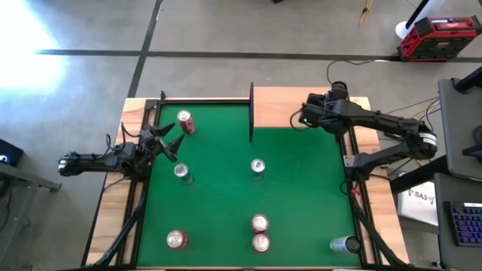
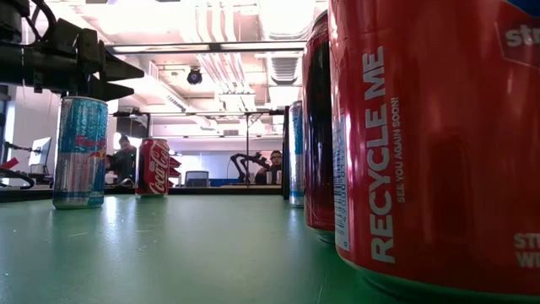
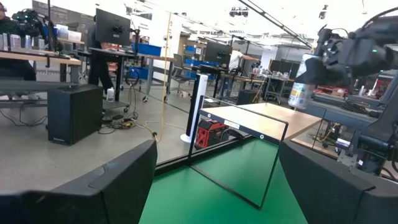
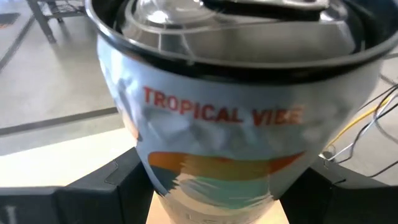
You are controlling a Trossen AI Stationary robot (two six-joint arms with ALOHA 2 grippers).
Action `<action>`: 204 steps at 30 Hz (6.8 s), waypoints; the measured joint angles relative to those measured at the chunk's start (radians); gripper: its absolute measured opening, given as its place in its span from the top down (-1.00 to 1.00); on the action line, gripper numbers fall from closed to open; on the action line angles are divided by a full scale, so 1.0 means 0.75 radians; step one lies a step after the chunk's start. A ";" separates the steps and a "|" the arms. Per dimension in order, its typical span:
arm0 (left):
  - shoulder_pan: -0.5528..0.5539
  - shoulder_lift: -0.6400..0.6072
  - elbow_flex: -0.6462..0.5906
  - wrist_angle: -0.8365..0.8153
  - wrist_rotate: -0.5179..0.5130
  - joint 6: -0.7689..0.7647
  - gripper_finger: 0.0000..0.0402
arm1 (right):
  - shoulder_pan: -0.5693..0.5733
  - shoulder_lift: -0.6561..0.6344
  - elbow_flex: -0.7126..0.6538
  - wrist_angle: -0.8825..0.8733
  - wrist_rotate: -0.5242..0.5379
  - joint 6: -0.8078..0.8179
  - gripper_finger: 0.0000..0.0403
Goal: Place canned beverage on shelf
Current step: Put the top white yellow soda can on the shelf, then put the white yellow soda can on the shelf aligned with the other white yellow soda can
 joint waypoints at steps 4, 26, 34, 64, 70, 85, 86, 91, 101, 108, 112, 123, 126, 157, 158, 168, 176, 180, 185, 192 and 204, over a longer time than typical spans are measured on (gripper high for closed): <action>0.000 0.000 0.000 0.000 0.000 0.000 -0.61 | -0.068 0.003 -0.007 0.116 -0.006 -0.140 -0.28; 0.000 0.000 0.000 0.000 0.000 0.000 -0.61 | -0.470 0.003 -0.065 0.616 -0.252 -0.654 -0.28; 0.000 0.000 0.000 0.000 0.000 0.000 -0.61 | -0.495 0.003 -0.068 0.672 -0.255 -0.698 -0.28; 0.000 0.000 0.000 0.000 0.000 0.000 -0.61 | -0.517 0.005 -0.164 0.798 -0.170 -0.640 -0.32; 0.000 0.000 0.000 0.000 0.000 0.000 -0.61 | -0.516 0.005 -0.167 0.834 -0.169 -0.640 -0.52; 0.000 0.000 0.000 0.000 0.000 0.000 -0.61 | -0.460 -0.005 -0.071 0.525 -0.207 -0.474 -0.85; 0.000 0.000 0.000 0.000 0.000 0.000 -0.61 | -0.453 -0.006 -0.050 0.467 -0.232 -0.437 -0.85; 0.000 0.000 0.000 0.000 0.000 0.000 -0.61 | -0.412 -0.007 0.070 0.188 -0.452 -0.306 -0.85; 0.000 0.000 0.000 0.000 0.000 0.000 -0.61 | -0.301 -0.007 0.229 -0.236 -1.070 -0.244 -0.86; 0.000 0.000 0.000 0.000 0.000 0.000 -0.61 | -0.130 -0.022 0.188 -0.393 -1.410 -0.170 -0.82; 0.000 0.000 0.000 0.000 0.000 0.000 -0.61 | 0.114 -0.053 0.140 -0.395 -1.416 -0.002 -0.75; 0.000 0.000 0.000 0.000 0.000 0.000 -0.61 | 1.129 -0.054 0.110 -0.397 -1.418 1.064 -0.62; 0.000 0.000 0.000 0.000 0.000 0.000 -0.61 | 1.378 -0.011 0.110 -0.375 -1.419 1.326 -0.62; 0.000 0.000 0.000 0.000 0.000 0.000 -0.61 | 1.972 0.503 0.461 -0.148 -1.617 1.541 -0.62; 0.000 0.000 0.000 0.000 0.000 0.000 -0.61 | 1.972 0.510 0.472 -0.148 -1.628 1.541 -0.62; 0.000 0.000 0.000 0.000 0.000 0.000 -0.61 | 2.003 0.563 0.494 -0.127 -1.691 1.552 -0.62; 0.000 0.000 0.000 0.000 0.000 0.000 -0.61 | 2.054 0.596 0.495 -0.113 -1.687 1.683 -0.62; 0.000 0.000 0.000 0.000 0.000 0.000 -0.61 | 2.055 0.590 0.495 -0.118 -1.683 1.717 -0.62; 0.000 0.000 0.000 0.000 0.000 0.000 -0.61 | 2.056 0.586 0.494 -0.123 -1.679 1.771 -0.61; 0.000 0.000 0.000 0.000 0.000 0.000 -0.61 | 2.053 0.591 0.493 -0.107 -1.686 1.792 -0.24; 0.000 0.000 0.000 0.000 0.000 0.000 -0.61 | 2.010 0.573 0.494 -0.107 -1.694 1.804 -0.23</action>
